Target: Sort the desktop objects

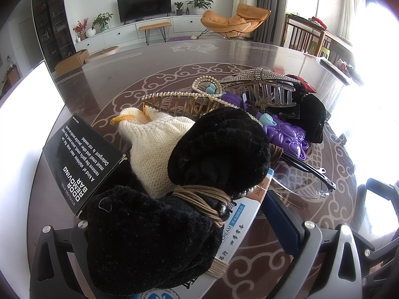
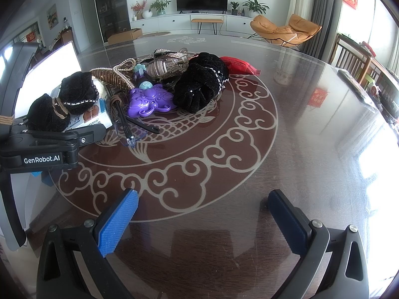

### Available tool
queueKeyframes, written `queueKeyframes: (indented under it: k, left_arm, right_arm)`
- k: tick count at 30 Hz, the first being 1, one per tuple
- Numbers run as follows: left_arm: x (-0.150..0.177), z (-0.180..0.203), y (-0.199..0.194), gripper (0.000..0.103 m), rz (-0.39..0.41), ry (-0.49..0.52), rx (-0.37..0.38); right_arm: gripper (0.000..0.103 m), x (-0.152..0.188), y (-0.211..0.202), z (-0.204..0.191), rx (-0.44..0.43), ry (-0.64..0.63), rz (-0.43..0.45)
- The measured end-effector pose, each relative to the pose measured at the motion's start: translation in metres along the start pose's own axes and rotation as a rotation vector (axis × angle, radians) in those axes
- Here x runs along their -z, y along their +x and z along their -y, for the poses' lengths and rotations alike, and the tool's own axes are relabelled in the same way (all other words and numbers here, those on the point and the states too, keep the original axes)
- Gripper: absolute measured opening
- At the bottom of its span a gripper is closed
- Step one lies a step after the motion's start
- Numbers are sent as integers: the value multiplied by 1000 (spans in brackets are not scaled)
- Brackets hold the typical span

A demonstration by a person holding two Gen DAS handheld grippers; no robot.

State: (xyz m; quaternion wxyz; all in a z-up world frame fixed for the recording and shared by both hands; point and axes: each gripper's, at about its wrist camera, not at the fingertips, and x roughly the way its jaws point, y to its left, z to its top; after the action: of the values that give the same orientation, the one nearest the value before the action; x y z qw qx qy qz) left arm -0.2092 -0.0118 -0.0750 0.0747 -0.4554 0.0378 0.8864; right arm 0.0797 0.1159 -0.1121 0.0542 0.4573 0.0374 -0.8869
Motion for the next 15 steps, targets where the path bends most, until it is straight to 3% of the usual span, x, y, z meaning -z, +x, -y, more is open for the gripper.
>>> queueKeyframes:
  k: [15]
  left_arm:
    - [2,0,-1,103,0,-1,0]
  right_arm:
    - [103,0,0,0,0,0,0]
